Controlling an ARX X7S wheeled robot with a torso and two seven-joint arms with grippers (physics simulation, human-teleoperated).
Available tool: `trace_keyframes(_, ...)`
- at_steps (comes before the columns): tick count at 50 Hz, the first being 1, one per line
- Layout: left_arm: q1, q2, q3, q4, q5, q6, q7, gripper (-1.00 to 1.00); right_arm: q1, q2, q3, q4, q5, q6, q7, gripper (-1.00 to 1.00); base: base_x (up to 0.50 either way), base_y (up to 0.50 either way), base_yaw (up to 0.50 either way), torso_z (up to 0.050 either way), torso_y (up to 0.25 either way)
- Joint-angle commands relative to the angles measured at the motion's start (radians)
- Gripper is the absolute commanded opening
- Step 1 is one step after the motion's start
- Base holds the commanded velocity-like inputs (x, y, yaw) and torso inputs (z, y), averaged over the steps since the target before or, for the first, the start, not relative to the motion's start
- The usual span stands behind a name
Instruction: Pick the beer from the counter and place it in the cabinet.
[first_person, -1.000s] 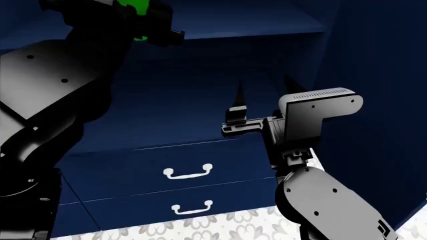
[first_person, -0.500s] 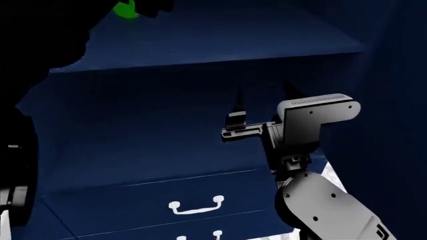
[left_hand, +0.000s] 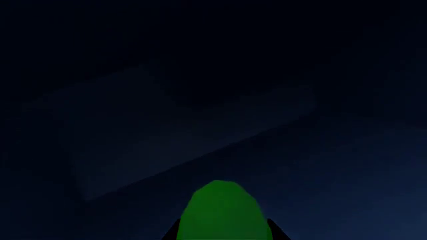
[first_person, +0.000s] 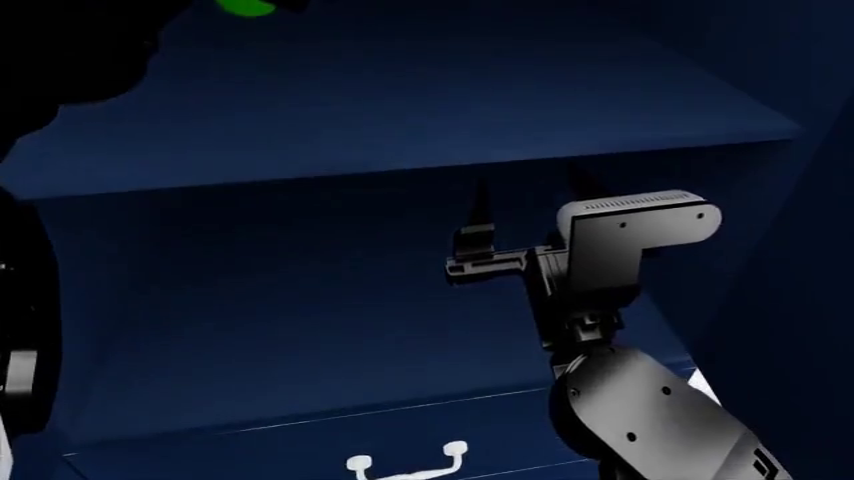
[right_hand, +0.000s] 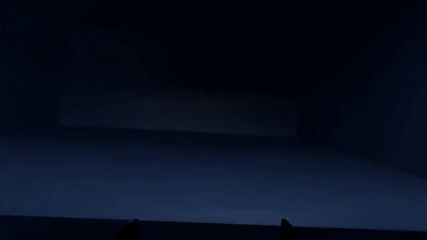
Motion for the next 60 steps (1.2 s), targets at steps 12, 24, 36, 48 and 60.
trace_keyframes(12,0.001,0.042,0.126,-0.432,0.12,0.26,0.142,-1.0,0.011,0.011,0.0,0.004,0.007,0.016,0.0,1.0,0.0,0.0,0.0,0.0,0.0)
trace_keyframes(24,0.003,0.09,0.198,-0.714,0.209,0.424,0.2,-1.0,0.005,0.002,0.004,0.049,0.007,-0.025,-0.029,1.0,0.0,0.0,0.0,0.0,0.0)
trace_keyframes(36,-0.039,0.141,0.203,-1.016,0.26,0.621,0.261,-1.0,-0.002,-0.004,0.001,0.084,-0.001,-0.052,-0.044,1.0,0.0,0.0,0.0,0.0,0.001)
trace_keyframes(48,-0.088,0.22,0.175,-1.375,0.281,0.838,0.335,-1.0,-0.009,-0.014,0.001,0.143,-0.01,-0.092,-0.069,1.0,0.0,0.0,0.0,0.0,0.0)
trace_keyframes(60,-0.027,0.215,0.05,-1.378,0.317,0.832,0.34,-1.0,-0.007,-0.019,-0.002,0.153,-0.01,-0.098,-0.072,1.0,0.0,0.0,0.0,0.0,0.0)
